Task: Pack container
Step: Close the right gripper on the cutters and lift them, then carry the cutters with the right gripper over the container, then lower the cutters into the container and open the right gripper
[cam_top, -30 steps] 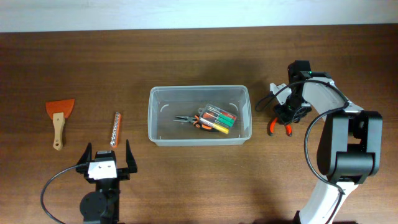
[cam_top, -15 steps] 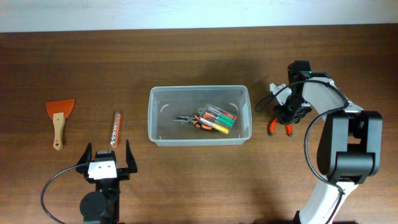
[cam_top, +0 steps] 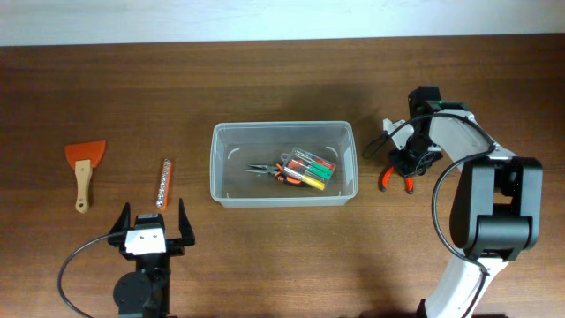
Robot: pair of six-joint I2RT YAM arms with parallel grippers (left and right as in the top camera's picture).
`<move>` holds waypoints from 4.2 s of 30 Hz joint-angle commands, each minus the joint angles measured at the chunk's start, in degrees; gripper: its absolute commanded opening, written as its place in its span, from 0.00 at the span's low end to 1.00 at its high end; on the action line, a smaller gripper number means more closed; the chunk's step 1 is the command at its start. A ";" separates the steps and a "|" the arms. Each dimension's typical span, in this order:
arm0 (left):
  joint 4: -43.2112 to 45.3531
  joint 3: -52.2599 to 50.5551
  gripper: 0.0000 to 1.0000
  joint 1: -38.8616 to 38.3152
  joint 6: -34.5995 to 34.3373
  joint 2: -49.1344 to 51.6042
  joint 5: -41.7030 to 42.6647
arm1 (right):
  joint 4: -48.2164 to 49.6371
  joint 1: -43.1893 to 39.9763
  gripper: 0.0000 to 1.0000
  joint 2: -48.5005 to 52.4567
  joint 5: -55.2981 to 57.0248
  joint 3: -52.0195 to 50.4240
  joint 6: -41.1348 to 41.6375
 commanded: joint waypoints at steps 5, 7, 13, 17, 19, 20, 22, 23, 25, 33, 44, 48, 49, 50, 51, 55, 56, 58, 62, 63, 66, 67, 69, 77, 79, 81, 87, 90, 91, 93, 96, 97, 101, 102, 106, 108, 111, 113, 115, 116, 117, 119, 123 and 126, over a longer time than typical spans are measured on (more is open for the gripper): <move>-0.04 -0.20 0.99 -0.17 -0.74 -0.39 -0.24 | -1.33 0.68 0.08 2.95 -0.79 0.61 0.52; -0.04 -0.20 0.99 -0.17 -0.74 -0.39 -0.22 | -2.62 0.68 0.06 2.95 -0.79 2.40 0.52; -0.04 -0.20 0.99 -0.17 -0.74 -0.39 -0.24 | -6.88 0.68 0.05 2.95 -0.81 9.40 0.52; -0.04 -0.20 0.99 -0.17 -0.74 -0.39 -0.24 | -10.82 0.68 0.04 2.95 -0.83 15.19 0.55; -0.04 -0.20 0.99 -0.17 -0.74 -0.39 -0.24 | -13.20 0.68 0.04 2.91 -0.83 19.06 1.73; -0.04 -0.20 0.99 -0.17 -0.74 -0.39 -0.24 | -14.19 0.68 0.04 2.89 -0.85 20.63 2.34; -0.04 -0.20 0.99 -0.17 -0.74 -0.39 -0.24 | -16.33 0.68 0.04 2.86 -1.68 23.91 2.49; -0.04 -0.20 0.99 -0.17 -0.74 -0.39 -0.24 | -17.64 0.68 0.04 2.86 -2.19 25.88 2.47; -0.04 -0.20 0.99 -0.17 -0.74 -0.39 -0.24 | -19.93 0.72 0.04 2.86 -3.37 29.42 2.47; -0.04 -0.20 0.99 -0.17 -0.74 -0.39 -0.22 | -30.69 4.63 0.04 2.75 -5.60 46.18 2.45; -0.04 -0.20 0.99 -0.17 -0.74 -0.39 -0.24 | -35.67 20.17 0.04 1.99 -2.78 53.83 -0.44; -0.04 -0.20 0.99 -0.17 -0.74 -0.39 -0.22 | -36.83 27.50 0.04 1.99 -2.69 53.79 -2.86; -0.04 -0.20 0.99 -0.17 -0.74 -0.39 -0.24 | -36.96 28.57 0.04 1.99 -2.73 53.79 -3.13; -0.04 -0.20 0.99 -0.17 -0.74 -0.39 -0.24 | -37.22 29.92 0.04 1.99 -2.80 53.77 -3.98; -0.04 -0.20 0.99 -0.17 -0.74 -0.39 -0.22 | -37.35 30.99 0.04 1.99 -2.73 53.66 -4.46; -0.04 -0.20 0.99 -0.17 -0.74 -0.39 -0.24 | -37.35 34.73 0.04 1.99 -2.95 53.31 -6.75; -0.04 -0.20 0.99 -0.17 -0.74 -0.39 -0.24 | -37.33 35.36 0.04 1.99 -3.19 53.00 -8.09; -0.04 -0.20 0.99 -0.17 -0.74 -0.39 -0.22 | -37.24 36.44 0.04 2.01 -3.41 52.09 -11.80; -0.04 -0.20 0.99 -0.17 -0.74 -0.39 -0.24 | -34.34 36.70 0.04 2.01 -3.39 49.33 -16.50; -0.04 -0.20 0.99 -0.17 -0.74 -0.39 -0.24 | -33.24 36.65 0.04 2.01 -3.37 48.52 -17.51; -0.04 -0.20 0.99 -0.17 -0.74 -0.39 -0.24 | -29.62 36.61 0.04 2.01 -3.06 45.97 -19.34; -0.04 -0.20 0.99 -0.17 -0.74 -0.39 -0.24 | -28.46 36.61 0.04 2.01 -2.95 45.11 -19.32; -0.04 -0.20 0.99 -0.17 -0.74 -0.39 -0.24 | -26.93 36.68 0.04 2.01 -2.99 43.85 -19.32; -0.04 -0.20 0.99 -0.17 -0.74 -0.39 -0.24 | -21.70 36.68 0.04 2.01 -5.20 38.10 -19.26; -0.04 -0.20 0.99 -0.17 -0.74 -0.39 -0.24 | -20.94 36.68 0.04 2.01 -6.21 36.35 -19.28; -0.04 -0.20 0.99 -0.17 -0.74 -0.39 -0.22 | -20.11 36.68 0.04 2.01 -7.26 34.38 -19.26; -0.04 -0.20 0.99 -0.17 -0.74 -0.39 -0.24 | -17.51 36.68 0.04 2.27 -7.76 30.12 -19.06; -0.04 -0.20 0.99 -0.17 -0.74 -0.39 -0.24 | -16.79 36.68 0.05 3.17 -7.76 29.92 -18.43; -0.04 -0.20 0.99 -0.17 -0.74 -0.39 -0.24 | -16.35 36.68 0.04 3.45 -7.76 29.92 -17.66; -0.04 -0.20 0.99 -0.17 -0.74 -0.39 -0.24 | -15.63 36.68 0.04 4.17 -7.76 29.92 -16.46; -0.04 -0.20 0.99 -0.17 -0.74 -0.39 -0.24 | -15.15 36.65 0.05 5.35 -7.74 29.92 -16.22; -0.04 -0.20 0.99 -0.17 -0.74 -0.39 -0.24 | -15.04 36.68 0.04 5.46 -7.78 29.92 -16.22; -0.04 -0.20 0.99 -0.17 -0.74 -0.39 -0.24 | -14.71 36.65 0.04 7.17 -7.76 29.90 -16.00; -0.04 -0.20 0.99 -0.17 -0.74 -0.39 -0.24 | -14.73 36.65 0.05 7.37 -7.76 29.90 -15.93; -0.04 -0.20 0.99 -0.17 -0.74 -0.39 -0.24 | -14.01 36.61 0.05 8.98 -7.76 29.90 -14.45; -0.04 -0.20 0.99 -0.17 -0.74 -0.39 -0.22 | -13.73 36.57 0.04 9.55 -7.76 29.90 -14.08; -0.04 -0.20 0.99 -0.17 -0.74 -0.39 -0.24 | -13.68 36.54 0.05 10.29 -7.78 29.90 -14.03; -0.04 -0.20 0.99 -0.17 -0.74 -0.39 -0.24 | -13.29 36.54 0.04 10.71 -7.76 29.90 -13.22; -0.04 -0.20 0.99 -0.17 -0.74 -0.39 -0.24 | -12.13 36.33 0.05 11.13 -7.82 29.90 -10.84; -0.04 -0.20 0.99 -0.17 -0.74 -0.39 -0.24 | -11.56 36.15 0.04 11.52 -7.98 29.90 -10.05; -0.04 -0.20 0.99 -0.17 -0.74 -0.39 -0.22 | -11.32 35.89 0.05 11.93 -8.02 29.90 -9.97; -0.04 -0.20 0.99 -0.17 -0.74 -0.39 -0.22 | -11.32 35.36 0.04 12.70 -7.98 29.90 -9.94; -0.04 -0.20 0.99 -0.17 -0.74 -0.39 -0.22 | -11.37 33.94 0.05 13.29 -8.00 29.88 -7.78; -0.04 -0.20 0.99 -0.17 -0.74 -0.39 -0.24 | -11.37 33.29 0.05 13.29 -7.96 29.90 -7.41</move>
